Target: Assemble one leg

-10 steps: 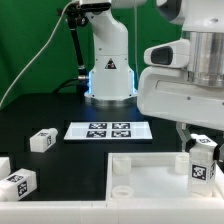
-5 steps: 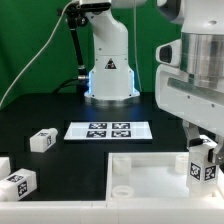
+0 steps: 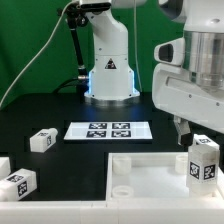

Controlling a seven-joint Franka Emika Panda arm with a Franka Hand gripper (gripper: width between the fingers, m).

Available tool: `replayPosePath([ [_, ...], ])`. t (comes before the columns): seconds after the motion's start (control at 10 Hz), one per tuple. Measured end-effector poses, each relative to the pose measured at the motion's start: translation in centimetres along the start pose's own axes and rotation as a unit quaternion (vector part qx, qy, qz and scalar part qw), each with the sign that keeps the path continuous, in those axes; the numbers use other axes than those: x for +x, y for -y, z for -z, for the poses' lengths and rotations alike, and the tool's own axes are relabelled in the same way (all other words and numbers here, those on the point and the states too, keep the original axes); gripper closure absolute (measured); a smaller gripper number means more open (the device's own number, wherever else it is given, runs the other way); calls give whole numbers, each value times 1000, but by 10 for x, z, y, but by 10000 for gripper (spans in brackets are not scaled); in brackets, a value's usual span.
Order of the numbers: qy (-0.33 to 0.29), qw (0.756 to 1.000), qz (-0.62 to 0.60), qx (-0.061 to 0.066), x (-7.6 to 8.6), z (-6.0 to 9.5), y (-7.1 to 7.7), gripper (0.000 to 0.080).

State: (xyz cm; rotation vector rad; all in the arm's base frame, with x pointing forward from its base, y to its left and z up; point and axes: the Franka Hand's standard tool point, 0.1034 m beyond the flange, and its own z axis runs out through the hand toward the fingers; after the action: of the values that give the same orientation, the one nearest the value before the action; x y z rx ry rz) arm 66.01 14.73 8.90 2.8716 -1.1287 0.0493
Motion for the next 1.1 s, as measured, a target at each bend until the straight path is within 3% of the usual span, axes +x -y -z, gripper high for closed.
replayPosePath([
  [0.4,0,990,143,-1,4,0,-3,151],
  [0.7,10,954,299,1,13,-1,-13,151],
  [1.1,12,913,408,3,5,-2,-9,151],
])
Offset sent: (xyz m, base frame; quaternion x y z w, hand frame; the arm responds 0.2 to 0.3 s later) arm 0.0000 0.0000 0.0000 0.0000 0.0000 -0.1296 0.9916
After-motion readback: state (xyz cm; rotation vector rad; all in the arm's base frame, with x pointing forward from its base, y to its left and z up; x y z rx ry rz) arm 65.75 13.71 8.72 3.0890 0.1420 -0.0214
